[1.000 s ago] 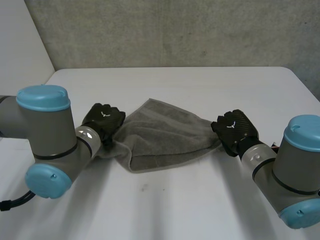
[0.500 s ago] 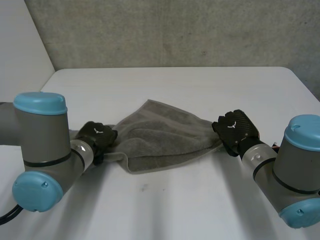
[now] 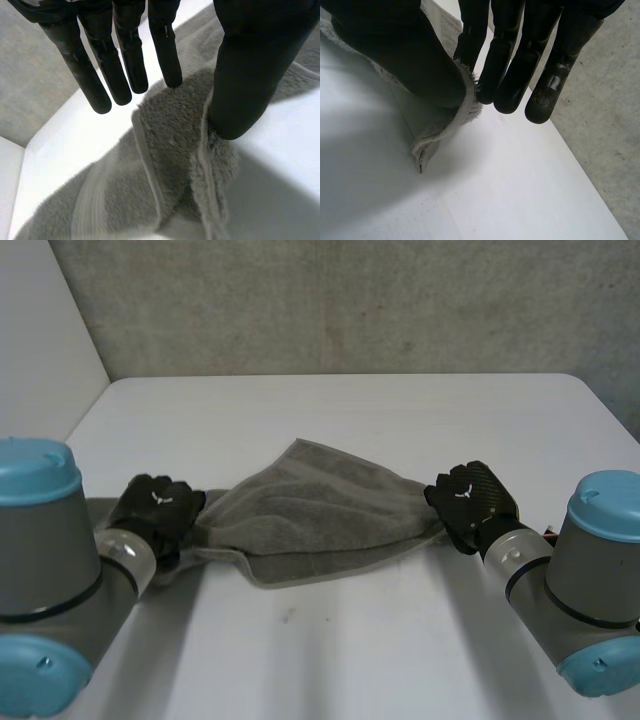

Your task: Fold the towel.

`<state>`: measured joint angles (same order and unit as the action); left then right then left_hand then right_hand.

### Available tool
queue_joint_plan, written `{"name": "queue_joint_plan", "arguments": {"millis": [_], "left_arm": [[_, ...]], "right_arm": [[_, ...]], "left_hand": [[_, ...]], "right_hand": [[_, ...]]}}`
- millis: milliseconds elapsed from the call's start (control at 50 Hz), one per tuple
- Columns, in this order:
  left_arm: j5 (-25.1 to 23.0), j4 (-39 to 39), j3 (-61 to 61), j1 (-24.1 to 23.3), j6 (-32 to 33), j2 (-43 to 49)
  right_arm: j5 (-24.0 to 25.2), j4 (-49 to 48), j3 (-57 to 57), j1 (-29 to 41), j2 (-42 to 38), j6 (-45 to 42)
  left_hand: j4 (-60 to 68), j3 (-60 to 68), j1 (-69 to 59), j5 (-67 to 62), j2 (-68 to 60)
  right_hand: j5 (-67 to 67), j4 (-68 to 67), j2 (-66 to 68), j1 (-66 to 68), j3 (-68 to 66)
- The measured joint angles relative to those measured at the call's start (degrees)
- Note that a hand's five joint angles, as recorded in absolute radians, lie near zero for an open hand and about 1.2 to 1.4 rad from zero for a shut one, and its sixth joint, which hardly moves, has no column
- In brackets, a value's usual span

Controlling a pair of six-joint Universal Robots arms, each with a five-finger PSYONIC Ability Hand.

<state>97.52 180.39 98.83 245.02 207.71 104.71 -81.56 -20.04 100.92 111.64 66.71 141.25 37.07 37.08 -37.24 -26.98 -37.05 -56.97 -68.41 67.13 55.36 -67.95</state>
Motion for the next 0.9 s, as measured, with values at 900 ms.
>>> {"name": "queue_joint_plan", "arguments": {"millis": [900], "left_arm": [[0.69,7.1,10.48,-1.67,-4.72,-1.25]], "right_arm": [[0.0,0.0,0.71,0.07,-0.3,-0.19]], "left_hand": [[8.39,8.36,-8.16,-8.48,-8.39]], "right_hand": [[-0.04,0.0,0.0,0.0,-0.01]]}}
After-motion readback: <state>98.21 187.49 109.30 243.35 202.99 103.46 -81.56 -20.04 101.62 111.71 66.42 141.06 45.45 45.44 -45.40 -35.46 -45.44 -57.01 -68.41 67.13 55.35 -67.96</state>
